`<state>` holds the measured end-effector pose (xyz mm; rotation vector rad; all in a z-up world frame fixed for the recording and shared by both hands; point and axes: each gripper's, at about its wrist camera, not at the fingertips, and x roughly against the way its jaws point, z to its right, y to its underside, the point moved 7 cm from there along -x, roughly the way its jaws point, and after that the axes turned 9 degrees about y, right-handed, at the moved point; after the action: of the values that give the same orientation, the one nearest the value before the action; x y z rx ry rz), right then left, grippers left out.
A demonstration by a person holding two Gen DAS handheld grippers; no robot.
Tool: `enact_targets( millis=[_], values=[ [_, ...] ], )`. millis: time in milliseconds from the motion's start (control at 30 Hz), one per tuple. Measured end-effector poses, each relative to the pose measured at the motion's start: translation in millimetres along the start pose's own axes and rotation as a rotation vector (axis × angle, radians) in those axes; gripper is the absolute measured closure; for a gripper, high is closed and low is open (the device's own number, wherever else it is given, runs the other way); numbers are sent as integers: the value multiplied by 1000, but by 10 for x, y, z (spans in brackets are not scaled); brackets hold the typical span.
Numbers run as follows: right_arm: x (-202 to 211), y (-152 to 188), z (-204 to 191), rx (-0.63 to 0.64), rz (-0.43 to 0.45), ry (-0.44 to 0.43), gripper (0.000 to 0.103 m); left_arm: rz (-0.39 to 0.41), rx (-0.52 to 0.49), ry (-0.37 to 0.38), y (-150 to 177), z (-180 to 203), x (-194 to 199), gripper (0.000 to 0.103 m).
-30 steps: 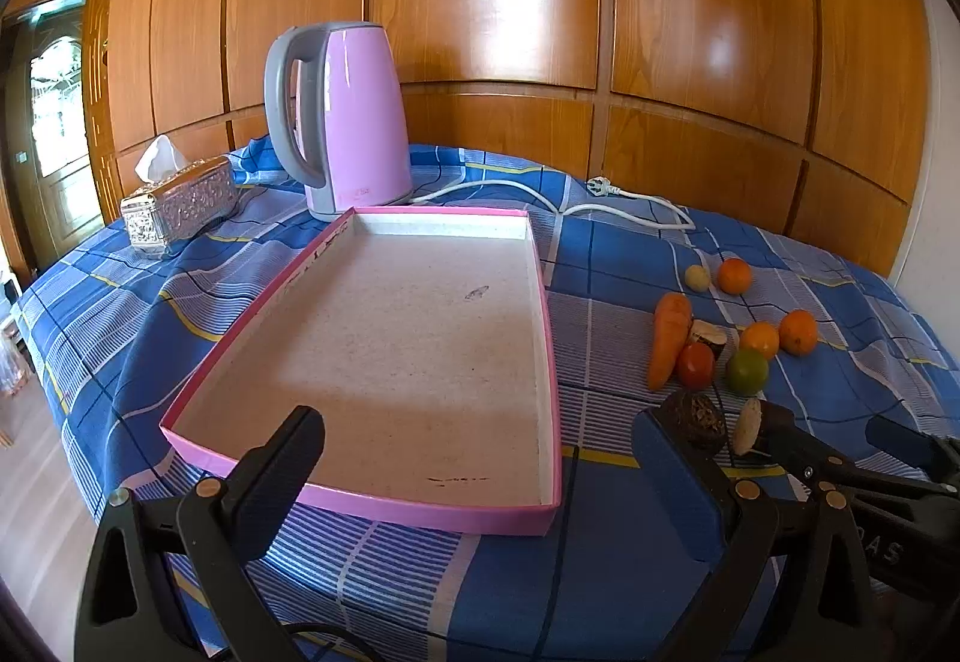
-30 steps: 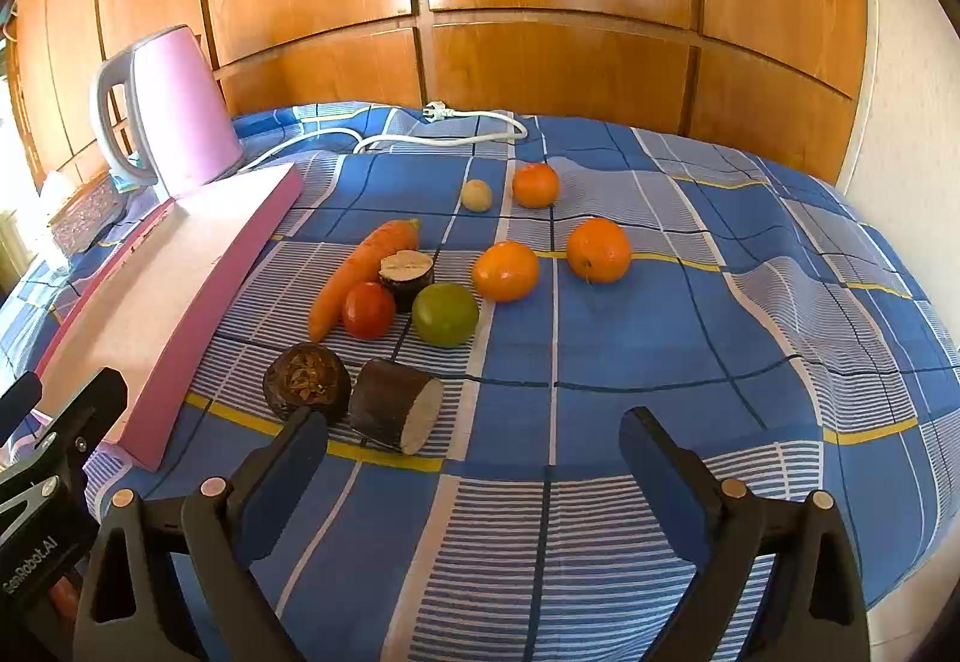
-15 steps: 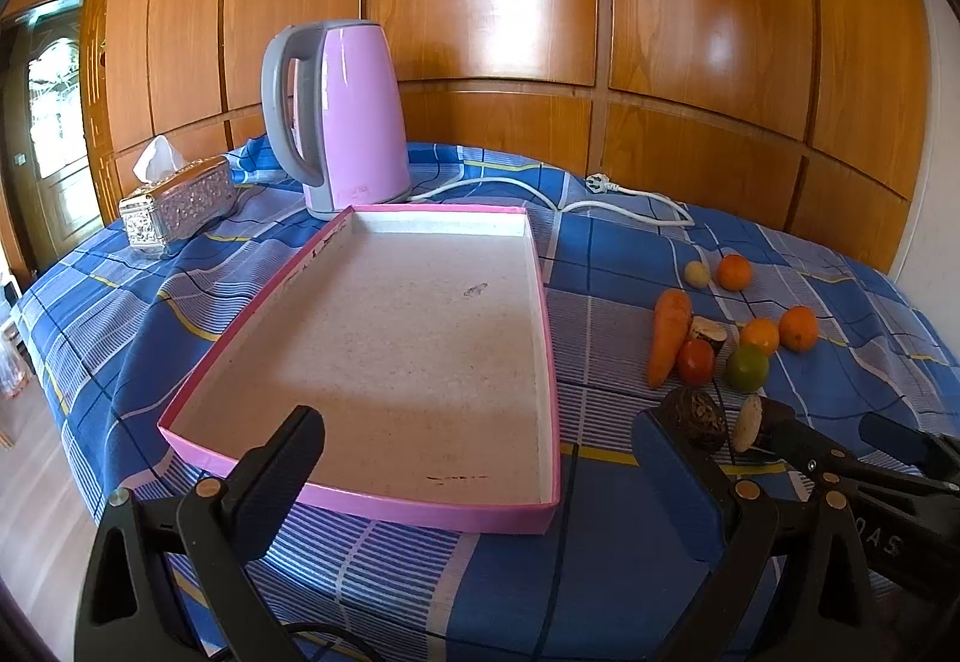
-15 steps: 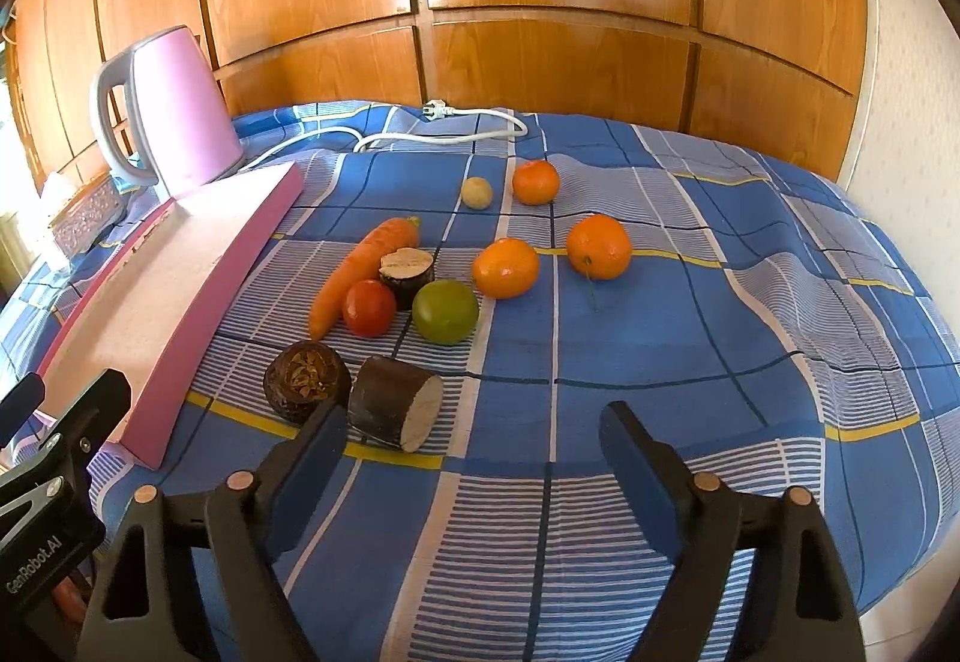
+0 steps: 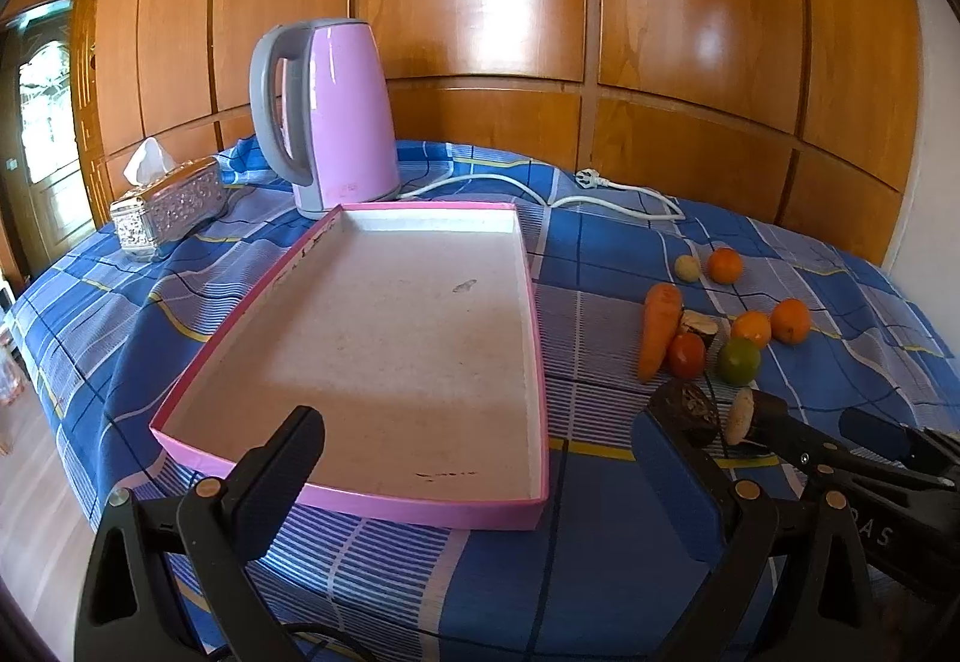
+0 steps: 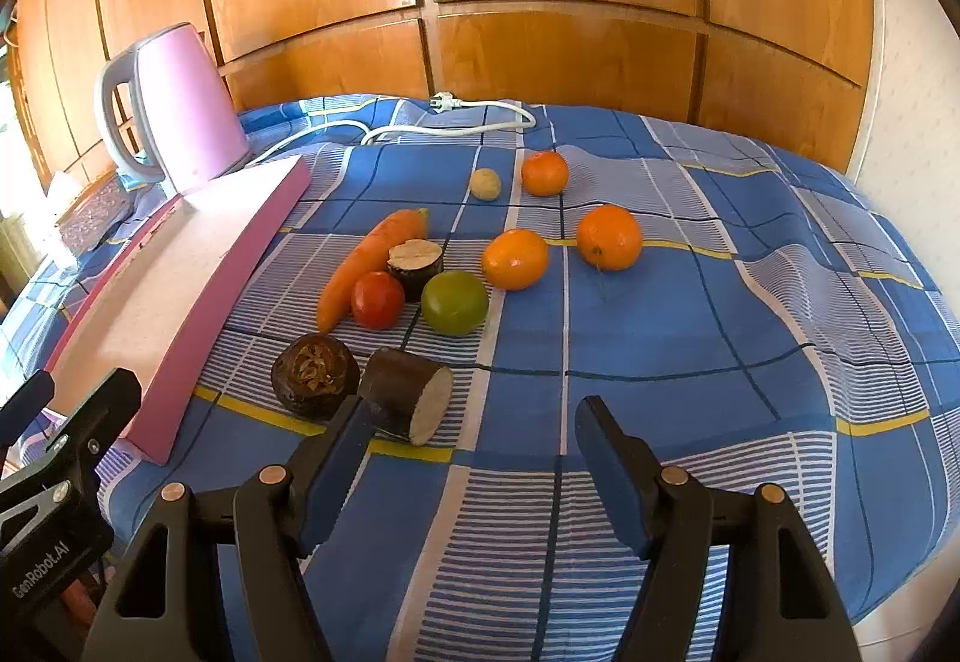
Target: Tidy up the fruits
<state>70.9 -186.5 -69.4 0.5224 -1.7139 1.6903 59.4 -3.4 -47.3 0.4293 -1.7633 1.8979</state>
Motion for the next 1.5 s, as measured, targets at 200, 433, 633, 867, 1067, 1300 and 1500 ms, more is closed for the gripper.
enact_targets(
  millis=[200, 433, 633, 867, 1067, 1300, 1500],
  values=[
    [-17, 13, -20, -4, -13, -19, 31, -2, -12, 1, 5, 25, 0, 0],
    [-4, 26, -70, -6, -18, -63, 31, -5, -1, 2, 10, 12, -8, 0],
    [-26, 33, -69, -10, -29, -65, 31, -19, -7, 36, 22, 47, -23, 0],
    [-152, 30, -104, -16, -66, -84, 31, -69, -4, 115, 60, 139, -74, 0],
    [-291, -2, -131, -39, -100, -116, 31, -59, -29, 115, 57, 179, -44, 0],
    [-291, -7, -19, -58, -91, -79, 77, -51, -68, 135, 56, 265, -32, 8],
    [-340, -5, 131, -110, -118, -69, 77, -55, -99, 194, 13, 388, -41, 9]
  ],
)
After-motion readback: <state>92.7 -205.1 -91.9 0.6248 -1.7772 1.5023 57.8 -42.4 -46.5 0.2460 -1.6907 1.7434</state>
